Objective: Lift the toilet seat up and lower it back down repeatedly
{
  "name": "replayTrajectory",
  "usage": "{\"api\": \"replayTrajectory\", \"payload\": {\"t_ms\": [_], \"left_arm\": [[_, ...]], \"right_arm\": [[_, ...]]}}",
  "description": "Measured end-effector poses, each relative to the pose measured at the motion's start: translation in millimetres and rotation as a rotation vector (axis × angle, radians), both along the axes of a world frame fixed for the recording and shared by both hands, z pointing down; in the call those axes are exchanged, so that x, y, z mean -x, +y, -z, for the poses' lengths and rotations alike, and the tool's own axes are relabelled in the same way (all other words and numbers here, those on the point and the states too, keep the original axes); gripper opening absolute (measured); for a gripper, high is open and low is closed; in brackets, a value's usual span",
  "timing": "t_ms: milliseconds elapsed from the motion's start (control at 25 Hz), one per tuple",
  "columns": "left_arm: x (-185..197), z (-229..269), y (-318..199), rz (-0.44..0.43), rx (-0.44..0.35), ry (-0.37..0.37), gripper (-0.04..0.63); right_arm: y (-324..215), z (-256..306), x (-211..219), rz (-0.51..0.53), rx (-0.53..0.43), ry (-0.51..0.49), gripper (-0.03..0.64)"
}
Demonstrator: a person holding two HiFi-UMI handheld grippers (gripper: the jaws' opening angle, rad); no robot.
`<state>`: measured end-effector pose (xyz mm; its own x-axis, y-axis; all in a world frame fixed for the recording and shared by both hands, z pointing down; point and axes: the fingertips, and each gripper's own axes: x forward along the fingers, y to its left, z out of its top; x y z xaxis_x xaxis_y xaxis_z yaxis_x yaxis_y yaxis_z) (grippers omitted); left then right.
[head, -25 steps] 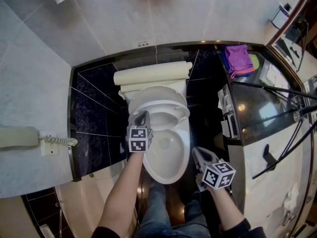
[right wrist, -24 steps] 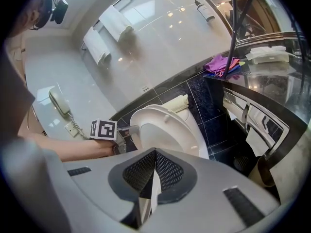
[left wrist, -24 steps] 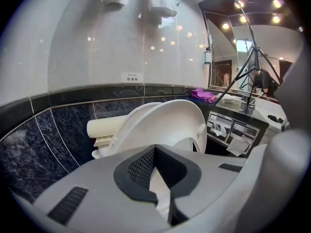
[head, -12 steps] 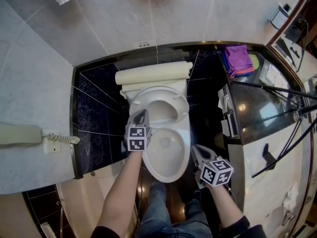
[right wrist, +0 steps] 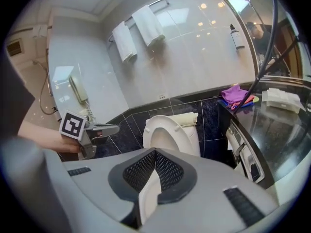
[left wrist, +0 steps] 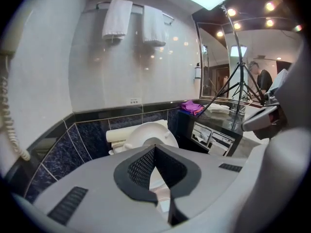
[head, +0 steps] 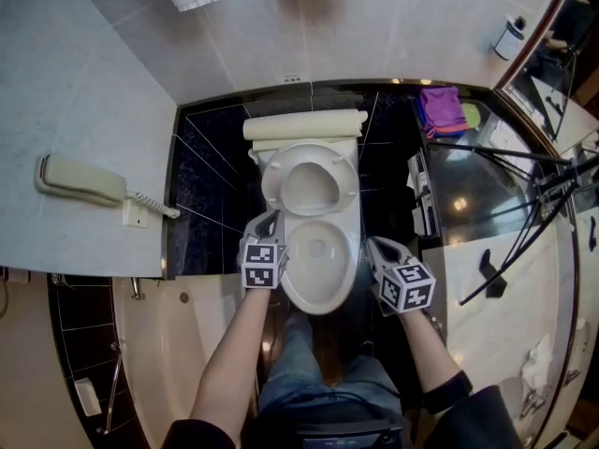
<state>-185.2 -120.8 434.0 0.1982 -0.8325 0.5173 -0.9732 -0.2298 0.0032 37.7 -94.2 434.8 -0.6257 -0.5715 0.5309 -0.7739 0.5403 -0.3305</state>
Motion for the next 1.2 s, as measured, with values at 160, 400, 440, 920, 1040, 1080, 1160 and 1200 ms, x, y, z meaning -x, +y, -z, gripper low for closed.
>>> {"api": "replayTrajectory", "payload": {"t_ms": [160,400,440,920,1040,1080,1160,1200], "left_arm": [[6.2,34.1,61.9,0.059,-0.031,-0.026,0.000],[9.7,91.9,131.2,0.125,-0.100,-0.024,0.000],[10.4,95.9,143.8,0.134,-0.102,-0.023,0.000],[8.1,108.6,234.9,0.184,-0.108,0.022,0.000],[1.5,104.4,252.6,0.185,-0.098,0.036,0.000],[-0.7,103.7,257.3,0.182,-0.094,0.035,0.000],[-4.4,104.2,262.5,0.173,-0.092,0.028,0.000],[-6.2,105.2,263.7,0.169,-0.092,0.027,0.000]], "right_arm": [[21.2,27.1,-15.1,0.044,-0.055,0.037,0.017],[35.9,61.3,-42.1,0.077,-0.138,0.101,0.017],[41.0,64.1,-46.9,0.079,-0.144,0.111,0.017],[86.2,93.6,-89.8,0.055,-0.198,0.141,0.017],[104.3,85.9,-100.0,0.048,-0.183,0.150,0.017],[110.2,82.4,-103.2,0.045,-0.176,0.151,0.017],[118.8,76.9,-108.5,0.037,-0.164,0.151,0.017],[121.8,75.0,-110.6,0.033,-0.161,0.150,0.017]]}}
